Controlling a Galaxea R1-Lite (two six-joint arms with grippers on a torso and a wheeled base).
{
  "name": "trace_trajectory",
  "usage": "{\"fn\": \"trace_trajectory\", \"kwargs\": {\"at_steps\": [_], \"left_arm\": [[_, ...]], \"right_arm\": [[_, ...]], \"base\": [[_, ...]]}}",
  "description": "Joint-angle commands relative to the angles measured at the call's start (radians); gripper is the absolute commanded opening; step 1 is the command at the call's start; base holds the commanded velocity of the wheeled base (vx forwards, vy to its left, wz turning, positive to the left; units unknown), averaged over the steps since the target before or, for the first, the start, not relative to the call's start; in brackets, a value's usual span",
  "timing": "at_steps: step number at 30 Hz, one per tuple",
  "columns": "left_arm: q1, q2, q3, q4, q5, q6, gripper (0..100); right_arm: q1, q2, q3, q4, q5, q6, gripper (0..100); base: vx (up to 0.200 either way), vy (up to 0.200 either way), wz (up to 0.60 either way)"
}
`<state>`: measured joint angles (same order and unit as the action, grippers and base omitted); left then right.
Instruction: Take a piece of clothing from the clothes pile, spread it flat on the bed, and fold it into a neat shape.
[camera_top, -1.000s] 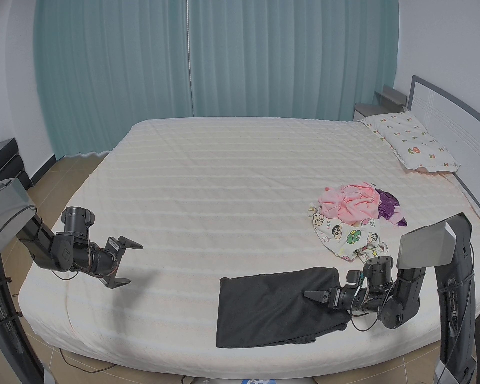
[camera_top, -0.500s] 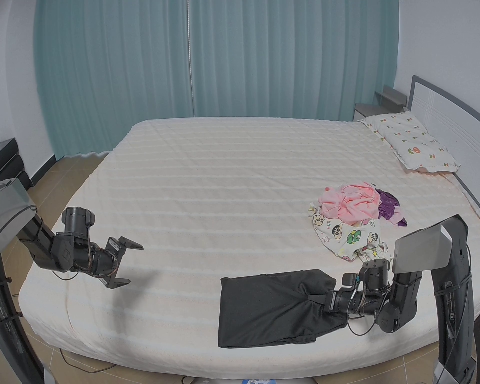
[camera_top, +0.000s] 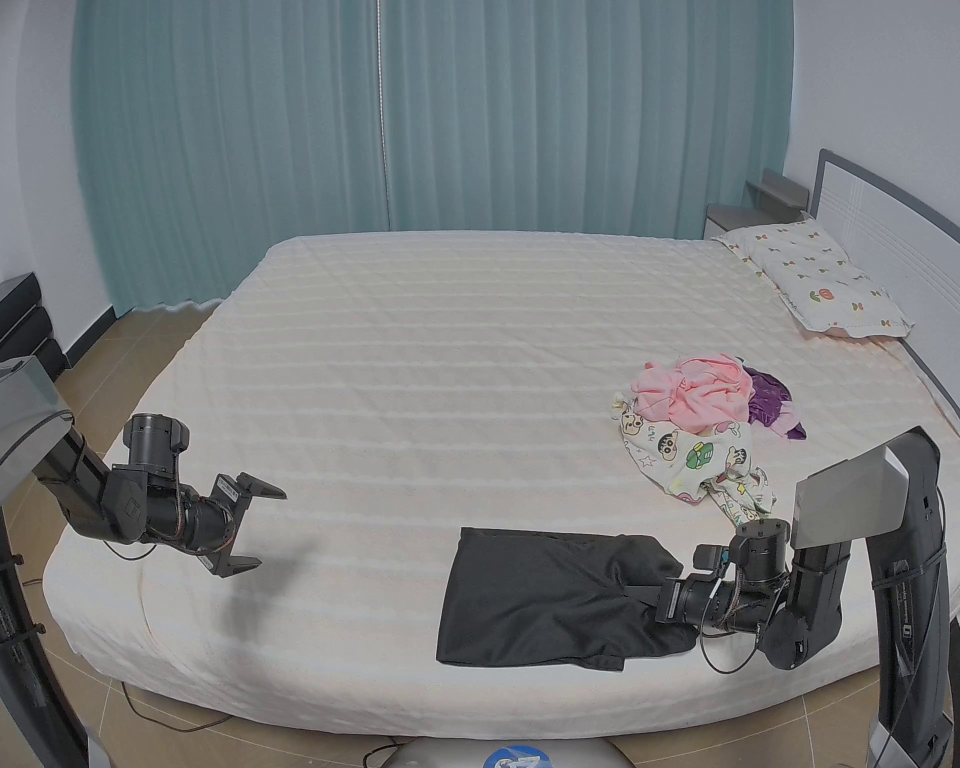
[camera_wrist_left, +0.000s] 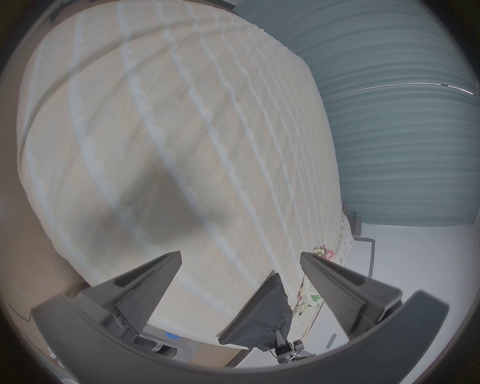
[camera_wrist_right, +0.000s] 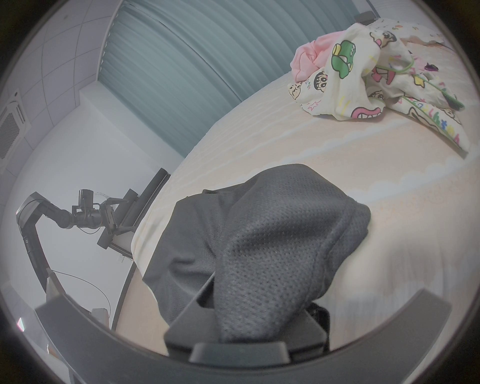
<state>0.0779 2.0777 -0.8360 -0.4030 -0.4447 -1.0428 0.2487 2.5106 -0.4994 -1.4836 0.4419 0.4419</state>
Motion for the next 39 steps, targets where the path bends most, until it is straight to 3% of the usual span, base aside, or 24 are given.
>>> {"fn": "trace_trajectory", "kwargs": {"at_steps": [1,13,39], "left_arm": [[0.000,0.001,0.000,0.000,0.000,0.000,100],[0.000,0.001,-0.005,0.001,-0.002,-0.006,100],[0.000,0.001,-0.002,0.001,-0.002,-0.002,100]], "right_arm": [[-0.008,-0.009,-0.008,0.000,-0.002,0.000,0],[-0.048,-0.004,-0.025,0.002,-0.002,-0.002,0],[-0.080,-0.036,0.030,-0.021,0.008,-0.002,0]], "base": [[0.000,0.000,0.00],[0.000,0.000,0.00],[0.000,-0.200,0.00]]}}
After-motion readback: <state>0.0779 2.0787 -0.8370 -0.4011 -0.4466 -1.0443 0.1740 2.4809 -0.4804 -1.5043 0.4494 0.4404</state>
